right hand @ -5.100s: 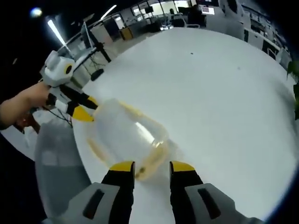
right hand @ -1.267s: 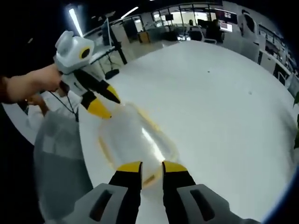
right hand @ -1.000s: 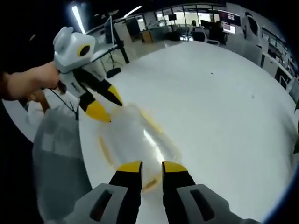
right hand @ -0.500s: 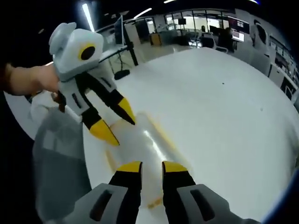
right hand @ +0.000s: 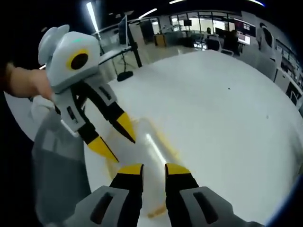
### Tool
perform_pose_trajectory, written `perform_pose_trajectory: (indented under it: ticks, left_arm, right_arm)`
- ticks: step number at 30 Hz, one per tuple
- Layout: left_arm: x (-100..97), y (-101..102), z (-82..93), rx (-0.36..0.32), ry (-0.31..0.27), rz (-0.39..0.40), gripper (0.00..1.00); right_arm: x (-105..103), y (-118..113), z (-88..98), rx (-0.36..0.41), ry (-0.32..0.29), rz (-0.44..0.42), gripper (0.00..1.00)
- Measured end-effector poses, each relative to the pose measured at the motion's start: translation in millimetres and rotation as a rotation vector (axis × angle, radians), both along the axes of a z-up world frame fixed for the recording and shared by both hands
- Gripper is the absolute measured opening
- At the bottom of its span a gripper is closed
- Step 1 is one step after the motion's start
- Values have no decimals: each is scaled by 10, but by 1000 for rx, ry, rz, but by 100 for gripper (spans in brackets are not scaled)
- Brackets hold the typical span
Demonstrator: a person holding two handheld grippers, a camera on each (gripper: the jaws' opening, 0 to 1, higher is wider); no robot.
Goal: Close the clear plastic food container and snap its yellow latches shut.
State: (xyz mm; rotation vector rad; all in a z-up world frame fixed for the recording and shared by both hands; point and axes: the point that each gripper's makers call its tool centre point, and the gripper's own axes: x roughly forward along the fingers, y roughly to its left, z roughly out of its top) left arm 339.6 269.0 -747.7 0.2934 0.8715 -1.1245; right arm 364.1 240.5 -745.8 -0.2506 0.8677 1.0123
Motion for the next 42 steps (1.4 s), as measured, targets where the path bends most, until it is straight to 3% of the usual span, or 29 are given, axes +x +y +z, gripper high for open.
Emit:
perform_pose_trajectory:
  ticks: [8,12,17,28,37,42]
  left_arm:
    - [-133,12,-86,55,-26,-81,24]
    - [-214,-15,-77,61,-53,-134,31]
    - [-274,-5,-116,134,-157,-234,38]
    - [-231,-6,-140,171,-220,-231,35]
    - [-221,-54,-185,269,-359,-328,38]
    - [-227,-102,-204,282,-388,-358,41]
  right_arm:
    - [134,50,-6,13,-12,-14,18]
    - [214,73,-22,14,-11,-32,22]
    - [293,68,-80,-27,-41,-20,32]
    - [296,124,-140,-34,-7,40,30]
    - [305,110,-211,-35,50,62,28]
    - [314,102,-235,-26,105,76,29]
